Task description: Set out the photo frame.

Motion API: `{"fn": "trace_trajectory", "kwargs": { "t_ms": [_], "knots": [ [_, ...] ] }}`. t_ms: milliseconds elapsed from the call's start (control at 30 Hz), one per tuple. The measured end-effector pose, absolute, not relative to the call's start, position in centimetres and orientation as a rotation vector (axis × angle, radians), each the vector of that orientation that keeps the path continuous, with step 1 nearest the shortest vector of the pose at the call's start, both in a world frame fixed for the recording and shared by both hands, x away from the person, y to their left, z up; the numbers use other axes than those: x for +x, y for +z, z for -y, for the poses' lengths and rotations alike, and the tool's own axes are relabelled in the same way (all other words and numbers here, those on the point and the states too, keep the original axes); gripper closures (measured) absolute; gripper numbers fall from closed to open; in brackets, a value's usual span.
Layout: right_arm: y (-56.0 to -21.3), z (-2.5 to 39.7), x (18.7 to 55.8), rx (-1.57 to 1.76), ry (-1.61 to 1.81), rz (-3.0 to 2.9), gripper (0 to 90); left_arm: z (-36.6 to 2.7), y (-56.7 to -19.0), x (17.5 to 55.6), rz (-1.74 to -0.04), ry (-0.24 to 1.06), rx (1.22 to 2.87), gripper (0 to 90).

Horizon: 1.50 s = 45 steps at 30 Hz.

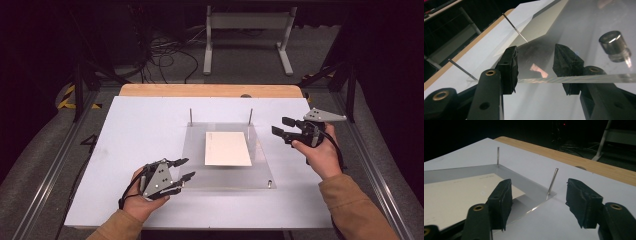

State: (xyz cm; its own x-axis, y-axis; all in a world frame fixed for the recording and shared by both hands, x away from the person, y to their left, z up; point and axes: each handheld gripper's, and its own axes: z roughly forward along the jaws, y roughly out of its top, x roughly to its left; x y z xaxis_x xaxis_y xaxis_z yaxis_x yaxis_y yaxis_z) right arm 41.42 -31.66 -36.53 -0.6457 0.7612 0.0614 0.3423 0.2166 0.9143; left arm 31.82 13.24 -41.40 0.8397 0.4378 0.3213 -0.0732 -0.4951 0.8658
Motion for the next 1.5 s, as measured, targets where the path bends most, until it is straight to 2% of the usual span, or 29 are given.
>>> {"fn": "trace_trajectory", "kwargs": {
  "t_ms": [633, 767, 1033, 1267, 1500],
  "knots": [
    [-36.4, 31.0, 32.7, 0.712, 1.356, -2.206, 26.3, -13.5, -40.7, 32.3, -0.327, 0.594, 1.972, 53.5],
    [-36.5, 31.0, 32.0, 0.635, 1.289, -2.242, 28.6, -13.5, -40.7, 32.3, -0.329, 0.592, 1.969, 53.4],
    [-37.6, 30.8, 30.9, 0.565, 1.272, -2.270, 27.3, -13.5, -40.7, 32.2, -0.333, 0.586, 1.971, 53.1],
    [-38.7, 29.2, 30.6, 0.520, 1.329, -2.267, 19.9, -13.6, -40.8, 32.3, -0.336, 0.575, 1.964, 52.1],
    [-39.3, 27.6, 30.3, 0.443, 1.361, -2.264, 17.1, -13.6, -40.9, 32.3, -0.348, 0.556, 1.953, 50.6]
  ]
}}
